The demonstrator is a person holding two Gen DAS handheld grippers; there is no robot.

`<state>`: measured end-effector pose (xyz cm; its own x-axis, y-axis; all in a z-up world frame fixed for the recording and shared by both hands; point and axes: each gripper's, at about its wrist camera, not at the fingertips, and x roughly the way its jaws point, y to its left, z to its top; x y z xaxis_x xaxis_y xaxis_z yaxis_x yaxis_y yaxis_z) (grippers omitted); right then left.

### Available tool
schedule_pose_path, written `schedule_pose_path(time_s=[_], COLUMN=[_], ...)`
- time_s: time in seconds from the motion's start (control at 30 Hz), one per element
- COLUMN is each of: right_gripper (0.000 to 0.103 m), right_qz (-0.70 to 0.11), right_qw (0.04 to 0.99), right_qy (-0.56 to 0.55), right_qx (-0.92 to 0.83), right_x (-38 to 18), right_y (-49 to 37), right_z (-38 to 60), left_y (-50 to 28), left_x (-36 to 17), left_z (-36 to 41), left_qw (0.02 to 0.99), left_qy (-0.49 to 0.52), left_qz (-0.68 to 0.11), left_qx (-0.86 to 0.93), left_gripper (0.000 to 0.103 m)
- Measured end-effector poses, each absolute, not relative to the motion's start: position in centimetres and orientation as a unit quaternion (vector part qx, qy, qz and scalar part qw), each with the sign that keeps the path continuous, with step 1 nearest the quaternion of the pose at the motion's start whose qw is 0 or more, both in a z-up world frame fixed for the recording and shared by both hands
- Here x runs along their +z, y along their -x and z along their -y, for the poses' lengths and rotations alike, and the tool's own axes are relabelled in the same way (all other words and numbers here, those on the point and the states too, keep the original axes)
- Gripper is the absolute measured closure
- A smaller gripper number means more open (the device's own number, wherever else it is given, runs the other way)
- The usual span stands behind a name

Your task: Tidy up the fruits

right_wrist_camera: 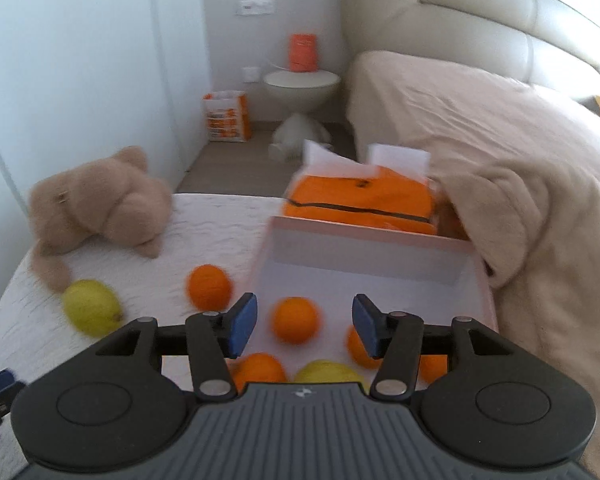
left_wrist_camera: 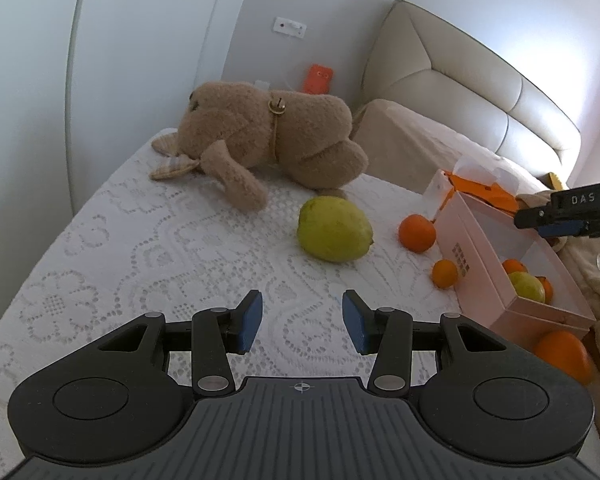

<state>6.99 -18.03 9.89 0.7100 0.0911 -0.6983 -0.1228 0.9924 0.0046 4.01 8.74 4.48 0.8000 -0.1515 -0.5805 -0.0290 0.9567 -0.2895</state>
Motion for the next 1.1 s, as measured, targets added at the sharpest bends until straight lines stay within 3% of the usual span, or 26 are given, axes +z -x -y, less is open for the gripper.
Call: schedule_pose_path(time_s=[0.13,0.2,0.43,0.83,0.93,1.1], right_gripper=[0.052,0.062,0.072,0.077,0.082,0.082], right_qz=[-0.413,-0.435,-0.462,-0.479,-0.483,-0.488], right_qw=[0.901,0.887,0.864,0.828,0.830,0.850], right_qy=[0.026,0.033,0.157,0.289,0.271,0.131], right_qx=[0.130,0.152,0.126,0.047,0.057,0.147], right_x=[9.7,9.4,6.6,1.1,1.8,5.1], right_y=[-6.8,-7.0,-9.7,-12.7,-11.9,-8.1], right_z=[15.4,14.0,8.2,4.7,5.1,7.2], left_y=[-3.9,-3.9,-3.6,-3.3,-3.3,-3.3], left_x=[4.3,4.3,3.8,3.1,3.0,3.1], left_z=[-8.8,-8.9,-9.7,-10.8,-10.9,-10.4], left_qw=[0.938,0.938,0.936,0.932,0.932,0.931], left_qy=[0.147,0.149,0.159,0.177,0.180,0.178], left_qz=[-0.313,-0.312,-0.313,-0.314,-0.314,-0.316], left_qx=[-0.032,-0.030,-0.028,-0.029,-0.028,-0.033], left_gripper=[0.054,0.054,0.054,0.054,0.054,0.054])
